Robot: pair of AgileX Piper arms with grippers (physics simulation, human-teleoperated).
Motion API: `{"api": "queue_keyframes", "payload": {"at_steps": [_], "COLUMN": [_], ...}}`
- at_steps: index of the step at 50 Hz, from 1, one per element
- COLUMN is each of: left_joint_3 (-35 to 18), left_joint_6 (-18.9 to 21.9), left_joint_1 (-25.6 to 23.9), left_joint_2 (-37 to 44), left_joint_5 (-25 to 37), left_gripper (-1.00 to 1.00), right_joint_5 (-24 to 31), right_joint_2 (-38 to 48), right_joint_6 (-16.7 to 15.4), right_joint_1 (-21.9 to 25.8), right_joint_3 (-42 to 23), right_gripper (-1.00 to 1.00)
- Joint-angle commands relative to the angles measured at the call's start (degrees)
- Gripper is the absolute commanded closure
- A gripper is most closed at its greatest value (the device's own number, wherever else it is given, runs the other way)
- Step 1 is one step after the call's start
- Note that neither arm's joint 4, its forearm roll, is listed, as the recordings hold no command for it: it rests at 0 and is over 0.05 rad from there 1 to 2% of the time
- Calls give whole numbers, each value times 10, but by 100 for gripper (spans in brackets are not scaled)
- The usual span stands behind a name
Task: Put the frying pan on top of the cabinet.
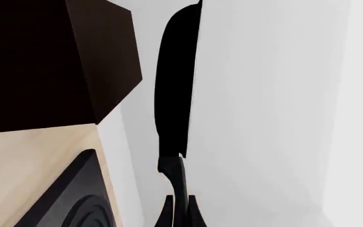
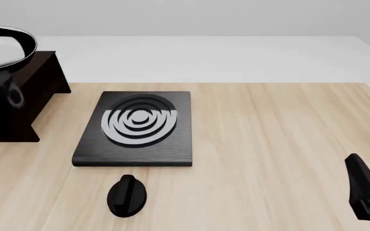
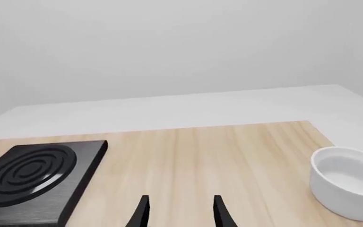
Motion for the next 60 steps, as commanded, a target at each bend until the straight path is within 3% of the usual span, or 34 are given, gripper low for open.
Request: {"api": "queue_keyframes", "payload": {"at_steps": [1,60], "left_joint_3": [-26,-69], "left_joint_6": [-6,-47], "left_joint_1": [15,35], "left_joint_2": [44,199], "left_joint_5": [-36,-118], "left_gripper": [100,100], "right_joint_5": [-7,-28], "right_joint_2": [6,37], "right_joint_6": [-3,-10], "right_joint_1": [1,7], "right_joint_3": [3,1], "right_gripper": [-100,-100]}}
